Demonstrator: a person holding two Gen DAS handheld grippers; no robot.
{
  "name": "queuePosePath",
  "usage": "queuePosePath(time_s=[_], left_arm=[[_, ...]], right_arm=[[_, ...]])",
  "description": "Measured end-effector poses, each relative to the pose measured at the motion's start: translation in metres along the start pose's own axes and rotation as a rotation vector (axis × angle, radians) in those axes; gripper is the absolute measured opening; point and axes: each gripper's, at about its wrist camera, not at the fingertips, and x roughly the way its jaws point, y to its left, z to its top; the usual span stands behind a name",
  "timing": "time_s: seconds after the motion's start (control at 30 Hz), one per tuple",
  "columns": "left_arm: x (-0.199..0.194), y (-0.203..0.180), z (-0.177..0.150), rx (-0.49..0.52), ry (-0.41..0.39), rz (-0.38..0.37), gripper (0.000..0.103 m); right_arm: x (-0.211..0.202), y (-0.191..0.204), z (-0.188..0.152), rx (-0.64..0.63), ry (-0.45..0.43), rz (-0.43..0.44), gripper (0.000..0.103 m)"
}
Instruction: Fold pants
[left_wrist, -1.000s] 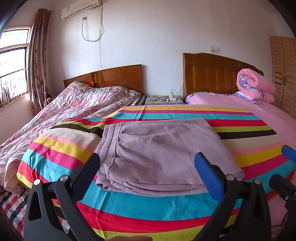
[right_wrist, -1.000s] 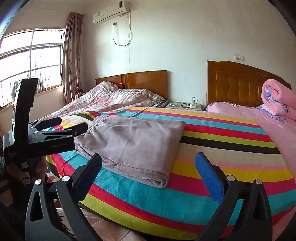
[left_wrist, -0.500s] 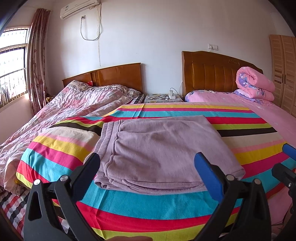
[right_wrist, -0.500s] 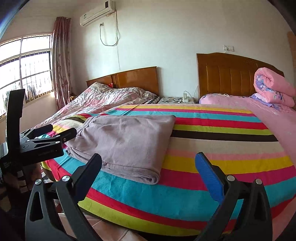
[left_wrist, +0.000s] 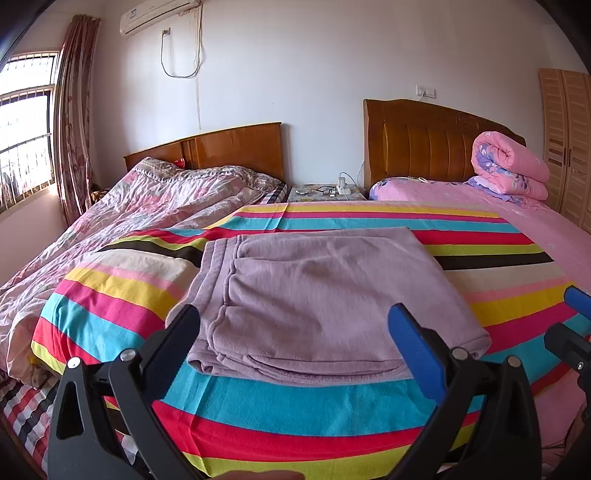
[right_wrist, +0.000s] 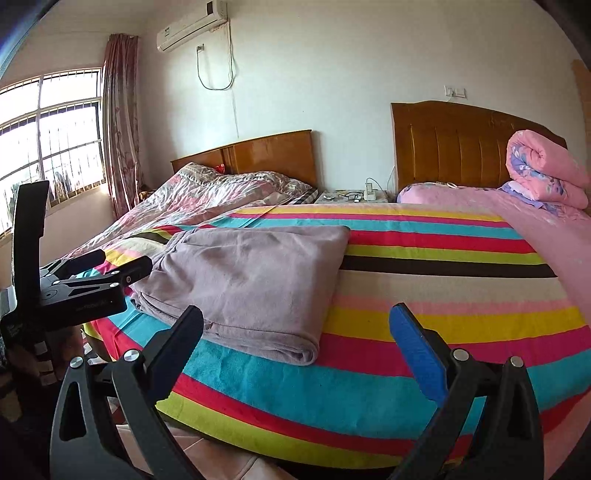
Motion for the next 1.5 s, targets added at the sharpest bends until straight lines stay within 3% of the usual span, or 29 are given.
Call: queuePosePath(time_s=[1.5], left_arm=[[0.0009,0.0010,-0.0065,-0.004,0.021,0.004,0.102]], right_arm=[[0.0083,0.0030,-0.0059,0.017,0.035,0.011,0.098]])
